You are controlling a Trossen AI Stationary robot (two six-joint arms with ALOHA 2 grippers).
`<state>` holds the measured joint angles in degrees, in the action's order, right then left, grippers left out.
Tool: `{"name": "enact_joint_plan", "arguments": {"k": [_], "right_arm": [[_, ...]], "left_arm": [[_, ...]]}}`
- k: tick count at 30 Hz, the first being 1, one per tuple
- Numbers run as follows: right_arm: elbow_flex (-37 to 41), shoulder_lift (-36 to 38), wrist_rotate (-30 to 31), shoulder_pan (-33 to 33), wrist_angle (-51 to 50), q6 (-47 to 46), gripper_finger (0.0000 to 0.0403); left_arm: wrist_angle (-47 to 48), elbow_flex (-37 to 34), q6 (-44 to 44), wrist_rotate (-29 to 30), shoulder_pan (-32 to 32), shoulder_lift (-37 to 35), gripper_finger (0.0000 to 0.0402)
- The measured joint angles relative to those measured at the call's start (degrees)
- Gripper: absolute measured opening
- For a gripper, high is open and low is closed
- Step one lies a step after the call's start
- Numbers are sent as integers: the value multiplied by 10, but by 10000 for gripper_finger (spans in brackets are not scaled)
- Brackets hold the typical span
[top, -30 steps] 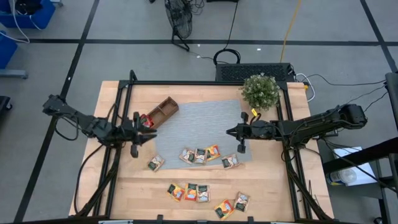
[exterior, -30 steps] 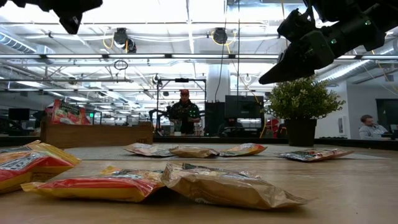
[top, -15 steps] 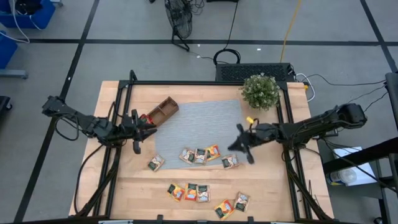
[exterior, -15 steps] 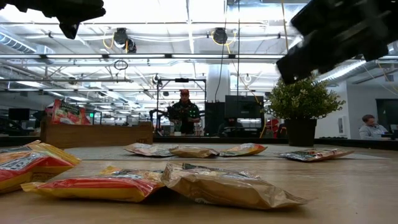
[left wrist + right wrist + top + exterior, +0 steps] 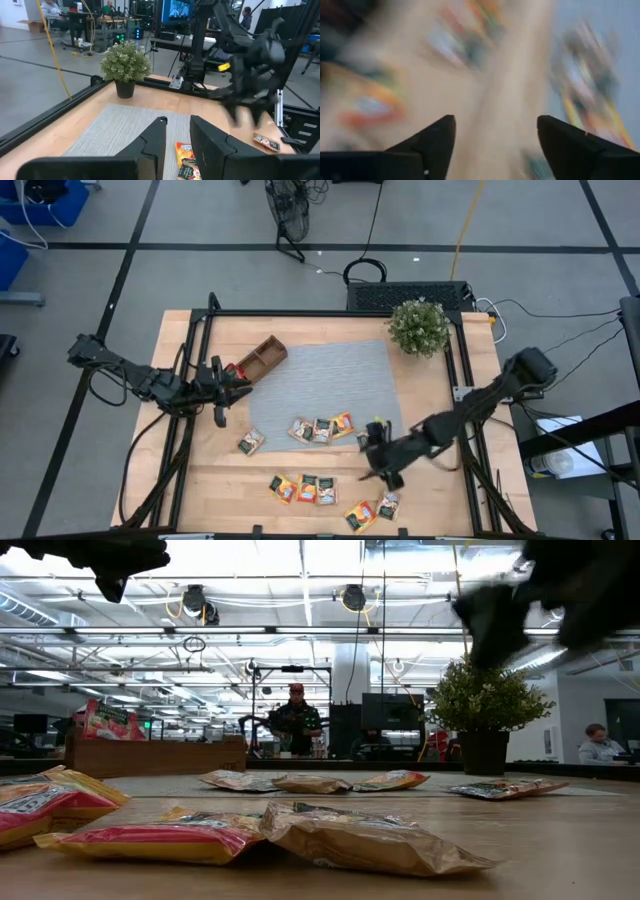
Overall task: Pick & Place Tea
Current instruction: Adjust the brown tea bag on the table
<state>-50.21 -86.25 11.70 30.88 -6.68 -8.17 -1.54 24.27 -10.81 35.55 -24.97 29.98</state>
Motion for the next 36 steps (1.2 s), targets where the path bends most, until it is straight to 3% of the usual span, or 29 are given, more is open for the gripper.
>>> {"name": "enact_joint_plan", "arguments": {"k": [3, 7, 12, 19, 24, 28, 36], "right_arm": [[-35, -39, 48, -23, -150, -58, 282], [-35, -61, 41, -68, -216, -91, 281], [-7, -80, -59, -111, -171, -117, 271], [22, -96, -74, -132, -147, -98, 267], [24, -61, -109, -137, -146, -108, 249], [27, -26, -137, -135, -133, -112, 224], [58, -18, -134, -137, -98, -110, 139]], "left_arm": [[0, 0, 0, 0, 0, 0, 93], [0, 0, 0, 0, 0, 0, 93], [0, 0, -1, 0, 0, 0, 93], [0, 0, -2, 0, 0, 0, 93], [0, 0, -2, 0, 0, 0, 93], [-1, 0, -2, 0, 0, 0, 93], [-1, 0, -1, 0, 0, 0, 93]]}}
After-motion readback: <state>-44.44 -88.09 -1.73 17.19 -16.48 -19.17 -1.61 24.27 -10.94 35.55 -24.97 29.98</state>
